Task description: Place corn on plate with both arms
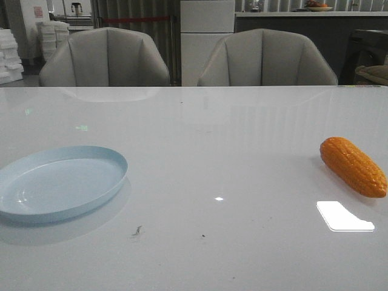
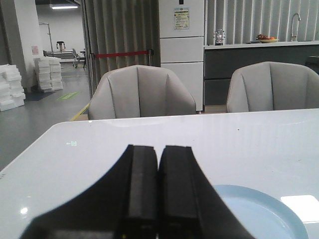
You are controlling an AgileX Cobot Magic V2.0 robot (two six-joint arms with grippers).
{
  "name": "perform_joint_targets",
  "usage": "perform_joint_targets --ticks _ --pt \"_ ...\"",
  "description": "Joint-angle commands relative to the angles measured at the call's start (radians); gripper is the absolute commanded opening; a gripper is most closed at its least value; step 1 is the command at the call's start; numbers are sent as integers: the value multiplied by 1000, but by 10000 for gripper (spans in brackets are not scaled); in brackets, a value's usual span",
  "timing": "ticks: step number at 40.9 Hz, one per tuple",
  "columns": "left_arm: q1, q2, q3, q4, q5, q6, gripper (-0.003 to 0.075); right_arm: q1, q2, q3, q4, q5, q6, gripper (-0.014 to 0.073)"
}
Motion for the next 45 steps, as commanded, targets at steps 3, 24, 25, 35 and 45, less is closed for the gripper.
perform_joint_targets --ticks 3,24,25,35,45 --pt "-6 -16 38 -7 -79 -9 89 1 -8 -23 -3 -89 -1 66" --pt "-6 -16 -65 -7 -211 -9 89 1 -8 -83 9 -333 1 66" --pt "-6 -14 -89 -3 -195 -9 89 1 -8 -110 11 -324 2 66" --pt "-6 100 -374 117 -40 -9 89 1 64 -445 14 -74 2 66" --pt "-6 417 -610 117 -21 -9 89 1 371 -649 32 -61 2 66"
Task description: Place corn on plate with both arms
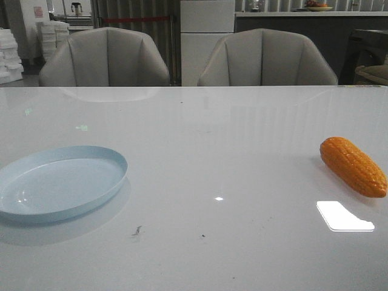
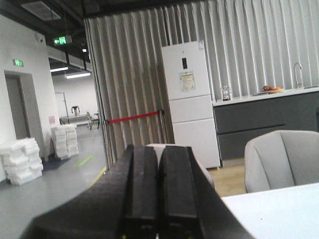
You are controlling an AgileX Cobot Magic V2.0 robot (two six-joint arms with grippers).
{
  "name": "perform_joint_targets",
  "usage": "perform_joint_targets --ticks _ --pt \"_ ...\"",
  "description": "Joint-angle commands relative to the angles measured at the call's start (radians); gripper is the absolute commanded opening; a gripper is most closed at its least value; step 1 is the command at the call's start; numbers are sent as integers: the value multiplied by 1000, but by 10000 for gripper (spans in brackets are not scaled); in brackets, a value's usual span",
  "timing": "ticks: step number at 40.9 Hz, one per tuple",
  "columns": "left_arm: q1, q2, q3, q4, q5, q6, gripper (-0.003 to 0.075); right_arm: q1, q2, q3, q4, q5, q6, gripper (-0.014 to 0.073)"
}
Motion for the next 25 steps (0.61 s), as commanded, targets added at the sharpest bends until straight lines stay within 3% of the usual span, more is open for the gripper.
perform_joint_targets --ticks 1,16,20,25 --pt "-6 147 -100 2 -61 -9 89 1 145 -78 8 -81 0 66" --pt "-6 499 -125 -66 -4 -9 89 1 509 -90 8 -119 0 91" --pt "-6 539 -125 -127 -4 -9 97 1 557 -90 8 -119 0 188" --pt "-6 564 -125 -141 -6 -9 196 1 593 -90 8 -121 0 447"
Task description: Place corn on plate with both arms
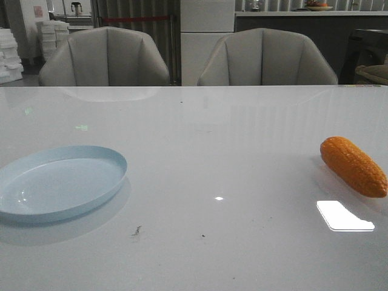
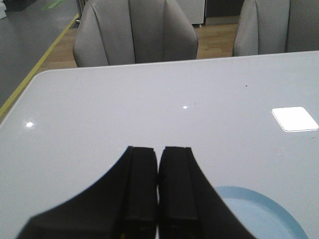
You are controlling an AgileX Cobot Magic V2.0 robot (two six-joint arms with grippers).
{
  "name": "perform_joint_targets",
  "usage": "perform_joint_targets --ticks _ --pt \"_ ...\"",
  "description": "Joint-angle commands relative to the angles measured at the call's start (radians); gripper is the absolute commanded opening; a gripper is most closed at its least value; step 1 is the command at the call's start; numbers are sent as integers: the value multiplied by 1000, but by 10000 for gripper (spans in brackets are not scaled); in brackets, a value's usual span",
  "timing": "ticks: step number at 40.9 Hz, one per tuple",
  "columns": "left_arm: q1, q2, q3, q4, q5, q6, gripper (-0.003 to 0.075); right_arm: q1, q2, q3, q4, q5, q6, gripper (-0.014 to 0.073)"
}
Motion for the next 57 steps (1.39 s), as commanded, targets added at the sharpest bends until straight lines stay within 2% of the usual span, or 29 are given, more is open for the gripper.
perform_joint_targets --ticks 1,3,6,10,15,19,25,33,46,57 --pt "-6 8 -35 -25 -87 -9 229 1 18 -37 6 -89 0 485" --pt "-6 16 -35 -25 -87 -9 333 1 30 -37 6 -83 0 547" --pt "-6 21 -33 -25 -96 -9 468 1 44 -34 6 -72 0 561" --pt "-6 33 -33 -27 -134 -9 578 1 60 -34 6 -69 0 561" --pt "-6 61 -35 -59 -76 -9 581 1 79 -34 6 -69 0 561" --pt "-6 105 -72 -88 67 -9 581 1 102 -34 6 -66 0 561" --pt "-6 222 -207 -90 294 -9 581 1 132 -34 6 -59 0 561" --pt "-6 411 -432 -94 527 -9 581 1 136 -34 13 -18 0 561" --pt "-6 729 -701 -101 708 -9 581 1 136 -34 13 31 0 561" --pt "-6 945 -793 -111 831 -9 581 1 136 -34 13 38 0 561"
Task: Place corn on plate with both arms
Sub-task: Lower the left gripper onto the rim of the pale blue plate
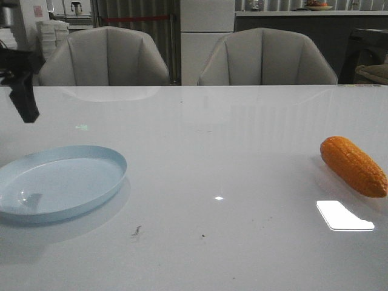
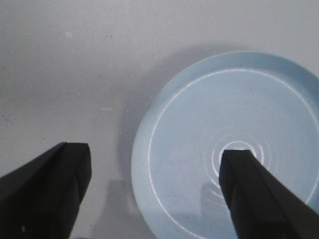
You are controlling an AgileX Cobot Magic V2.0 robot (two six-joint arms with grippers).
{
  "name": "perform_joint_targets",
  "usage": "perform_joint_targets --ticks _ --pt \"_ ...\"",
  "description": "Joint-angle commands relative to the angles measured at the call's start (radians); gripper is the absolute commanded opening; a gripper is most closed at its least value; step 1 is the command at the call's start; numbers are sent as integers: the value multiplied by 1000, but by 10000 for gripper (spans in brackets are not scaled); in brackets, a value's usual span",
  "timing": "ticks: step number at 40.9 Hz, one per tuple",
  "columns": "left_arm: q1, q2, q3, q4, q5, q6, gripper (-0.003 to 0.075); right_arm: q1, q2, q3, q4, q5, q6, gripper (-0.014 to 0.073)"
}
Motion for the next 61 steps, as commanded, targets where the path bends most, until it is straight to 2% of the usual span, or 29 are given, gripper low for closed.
perform_joint_targets --ticks 1,9,36,38,41,45,46,49,53,61 --pt "-6 12 -42 -15 14 -9 581 1 -9 -34 -3 -68 -2 561" --pt "-6 91 -42 -15 56 -9 581 1 -9 -34 -3 -68 -2 561" --pt "-6 160 -42 -17 43 -9 570 1 -9 -34 -3 -70 -2 561" --pt "-6 160 -42 -17 45 -7 522 1 -9 -34 -3 -70 -2 561" --pt "-6 160 -42 -17 47 -7 383 1 -9 -34 -3 -70 -2 561" --pt "-6 160 -42 -17 50 -7 110 1 -9 -34 -3 -70 -2 561" --pt "-6 160 -42 -17 50 -7 69 1 -9 -34 -3 -70 -2 561" --pt "-6 160 -42 -17 50 -7 125 1 -9 -34 -3 -70 -2 561" --pt "-6 160 -47 -17 63 -7 86 1 -9 -34 -3 -70 -2 561" --pt "-6 160 -137 -22 132 -7 89 1 -9 -34 -3 -70 -2 561"
